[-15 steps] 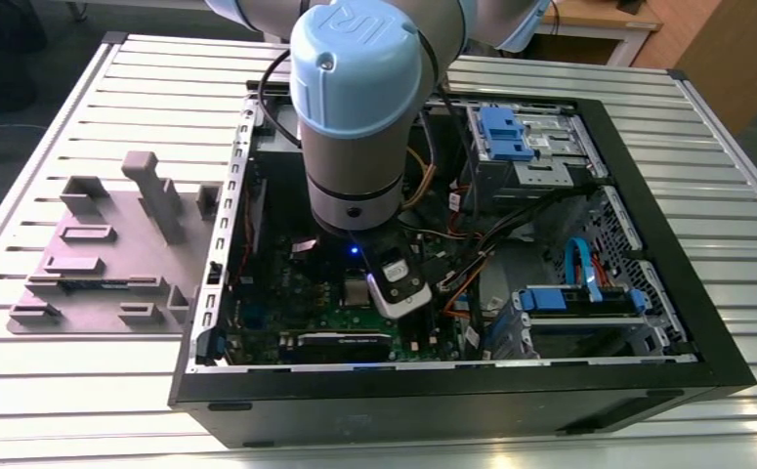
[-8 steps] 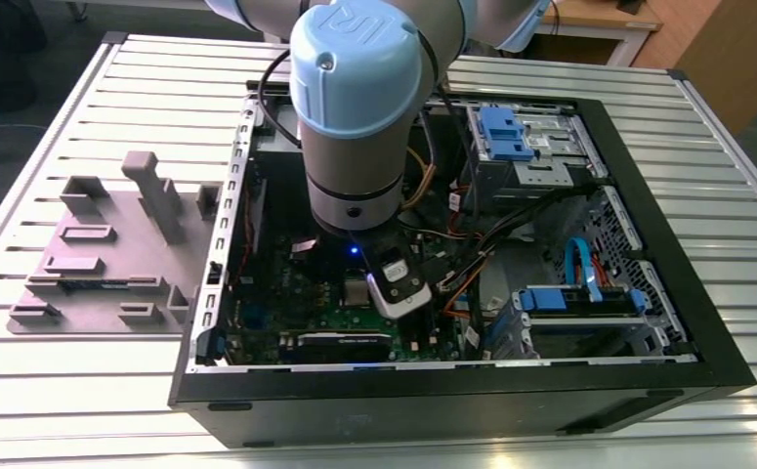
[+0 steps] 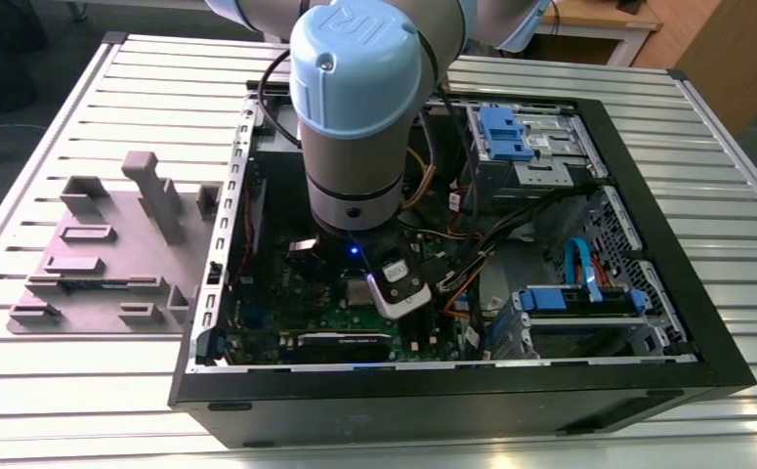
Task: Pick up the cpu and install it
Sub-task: 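Place the cpu into insertion slot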
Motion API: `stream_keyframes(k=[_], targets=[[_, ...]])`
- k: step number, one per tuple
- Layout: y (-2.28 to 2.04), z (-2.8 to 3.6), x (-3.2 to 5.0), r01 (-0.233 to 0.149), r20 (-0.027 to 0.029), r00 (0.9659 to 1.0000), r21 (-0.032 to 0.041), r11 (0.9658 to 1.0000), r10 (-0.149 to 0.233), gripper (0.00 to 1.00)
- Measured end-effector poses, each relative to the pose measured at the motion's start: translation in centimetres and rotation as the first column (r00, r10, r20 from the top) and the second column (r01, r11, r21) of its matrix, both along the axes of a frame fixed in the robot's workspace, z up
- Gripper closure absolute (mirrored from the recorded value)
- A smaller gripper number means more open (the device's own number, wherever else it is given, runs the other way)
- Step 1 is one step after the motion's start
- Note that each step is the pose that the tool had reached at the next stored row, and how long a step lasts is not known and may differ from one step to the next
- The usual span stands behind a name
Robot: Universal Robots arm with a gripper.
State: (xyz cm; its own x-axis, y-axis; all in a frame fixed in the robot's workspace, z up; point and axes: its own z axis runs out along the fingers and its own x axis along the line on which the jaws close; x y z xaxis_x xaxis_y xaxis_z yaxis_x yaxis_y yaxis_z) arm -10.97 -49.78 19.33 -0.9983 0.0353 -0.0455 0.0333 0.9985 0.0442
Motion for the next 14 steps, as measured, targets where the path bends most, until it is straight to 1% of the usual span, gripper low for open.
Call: stream_keyframes(k=[10,14], targets=[[0.02,-0.01,-0.27,-0.008,0.0001,1.0000,0.0000,1.0000,0.008,0.49],[0.02,-0.01,-0.51,-0.008,0.0006,1.0000,0.0000,1.0000,0.008,0.49]])
